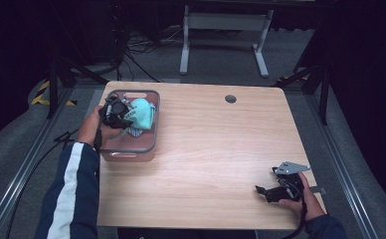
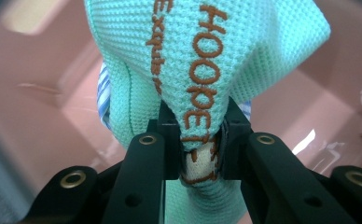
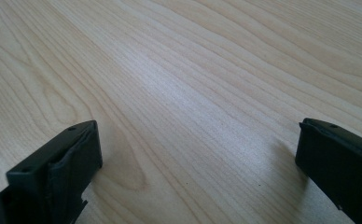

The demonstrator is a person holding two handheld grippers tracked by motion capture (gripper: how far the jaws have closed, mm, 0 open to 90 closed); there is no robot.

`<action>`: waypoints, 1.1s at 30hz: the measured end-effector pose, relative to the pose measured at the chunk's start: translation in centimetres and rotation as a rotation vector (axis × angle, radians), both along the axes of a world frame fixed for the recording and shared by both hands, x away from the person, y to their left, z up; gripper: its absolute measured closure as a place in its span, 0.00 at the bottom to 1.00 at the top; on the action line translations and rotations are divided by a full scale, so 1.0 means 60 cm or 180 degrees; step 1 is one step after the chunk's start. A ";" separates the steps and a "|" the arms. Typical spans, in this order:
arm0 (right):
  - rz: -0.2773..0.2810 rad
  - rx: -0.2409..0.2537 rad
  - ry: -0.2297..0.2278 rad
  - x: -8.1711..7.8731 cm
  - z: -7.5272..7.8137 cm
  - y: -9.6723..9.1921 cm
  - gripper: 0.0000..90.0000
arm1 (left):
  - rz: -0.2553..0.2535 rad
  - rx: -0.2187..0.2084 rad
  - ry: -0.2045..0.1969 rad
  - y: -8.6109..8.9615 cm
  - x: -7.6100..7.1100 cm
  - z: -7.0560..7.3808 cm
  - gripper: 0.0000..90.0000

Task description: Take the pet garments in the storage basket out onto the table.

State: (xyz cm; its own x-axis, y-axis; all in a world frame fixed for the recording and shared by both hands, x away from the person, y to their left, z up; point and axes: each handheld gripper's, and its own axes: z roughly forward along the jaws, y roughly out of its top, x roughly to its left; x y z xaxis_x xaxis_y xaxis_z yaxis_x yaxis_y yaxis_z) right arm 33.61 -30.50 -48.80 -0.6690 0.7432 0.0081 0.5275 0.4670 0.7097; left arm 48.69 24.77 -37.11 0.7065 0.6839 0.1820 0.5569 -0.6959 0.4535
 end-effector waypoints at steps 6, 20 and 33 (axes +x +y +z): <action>0.0001 0.0000 -0.0002 0.000 0.000 0.000 0.01 | 0.0141 -0.0508 -0.0389 0.037 -0.034 0.024 0.84; -0.0003 0.0000 -0.0001 0.000 0.000 0.000 0.01 | 0.0120 -0.1138 -0.1020 0.049 -0.111 0.079 0.85; -0.0002 0.0000 0.0000 0.000 0.000 0.000 0.01 | -0.0347 -0.1113 -0.1167 -0.014 -0.159 0.110 0.85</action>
State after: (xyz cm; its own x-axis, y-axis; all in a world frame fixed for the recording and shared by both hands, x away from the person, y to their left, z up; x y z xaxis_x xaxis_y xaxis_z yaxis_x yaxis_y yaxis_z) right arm 33.61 -30.50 -48.81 -0.6685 0.7437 0.0081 0.5277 0.4666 0.7098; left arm 39.16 23.93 -30.50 0.7097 0.6742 0.2047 0.2504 -0.5129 0.8211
